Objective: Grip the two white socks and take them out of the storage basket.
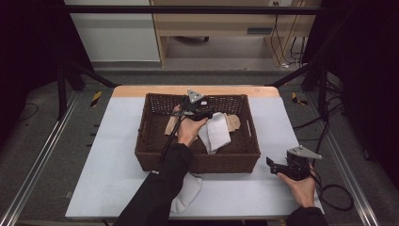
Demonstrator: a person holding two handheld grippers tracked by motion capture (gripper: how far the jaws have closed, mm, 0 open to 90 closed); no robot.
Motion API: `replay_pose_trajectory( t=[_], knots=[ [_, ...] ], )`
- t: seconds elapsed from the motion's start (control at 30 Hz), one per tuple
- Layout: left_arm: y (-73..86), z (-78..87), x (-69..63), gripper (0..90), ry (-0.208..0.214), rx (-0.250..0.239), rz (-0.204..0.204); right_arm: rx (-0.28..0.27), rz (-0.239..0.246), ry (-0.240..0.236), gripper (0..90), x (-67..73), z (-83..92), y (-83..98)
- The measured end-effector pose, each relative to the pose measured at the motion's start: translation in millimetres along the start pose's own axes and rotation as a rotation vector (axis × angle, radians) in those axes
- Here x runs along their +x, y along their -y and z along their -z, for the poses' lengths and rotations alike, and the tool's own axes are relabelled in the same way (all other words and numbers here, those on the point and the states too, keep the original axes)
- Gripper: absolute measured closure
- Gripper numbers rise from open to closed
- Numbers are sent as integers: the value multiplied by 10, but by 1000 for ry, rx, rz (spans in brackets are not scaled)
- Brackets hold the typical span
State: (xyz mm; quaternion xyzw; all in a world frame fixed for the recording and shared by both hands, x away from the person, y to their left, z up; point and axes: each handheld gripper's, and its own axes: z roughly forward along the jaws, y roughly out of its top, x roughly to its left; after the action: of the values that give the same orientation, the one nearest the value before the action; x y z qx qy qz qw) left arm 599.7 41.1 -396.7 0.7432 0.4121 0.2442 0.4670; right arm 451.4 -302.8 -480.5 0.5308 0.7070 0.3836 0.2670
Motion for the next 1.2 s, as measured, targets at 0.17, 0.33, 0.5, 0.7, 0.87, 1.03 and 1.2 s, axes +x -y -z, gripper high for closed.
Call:
replay_pose_trajectory(
  t=[0.17, 0.33, 0.5, 0.7, 0.87, 1.03, 1.2],
  knots=[
    [59, -84, -16, 398, 7, 37, -10, 0, 0, -1, 115, -2, 0, -1],
    [132, -178, -11, 399, 3, 89, -19, 1, 1, -1, 114, -2, -2, -1],
    [205, -255, 13, 399, 31, 133, 9, 3, 2, -1, 114, -2, -5, 0],
    [268, -306, -9, 417, 30, 198, -10, 1, 1, -2, 114, -1, -1, 0],
    [313, -336, -19, 421, 32, 244, -26, 4, 1, 0, 114, -3, -3, 1],
    [345, -356, -17, 443, 40, 280, -14, 8, 2, -1, 114, 1, -6, 2],
    [357, -361, -22, 565, 48, 326, 28, 9, 2, -4, 114, 4, -8, 2]
  ],
)
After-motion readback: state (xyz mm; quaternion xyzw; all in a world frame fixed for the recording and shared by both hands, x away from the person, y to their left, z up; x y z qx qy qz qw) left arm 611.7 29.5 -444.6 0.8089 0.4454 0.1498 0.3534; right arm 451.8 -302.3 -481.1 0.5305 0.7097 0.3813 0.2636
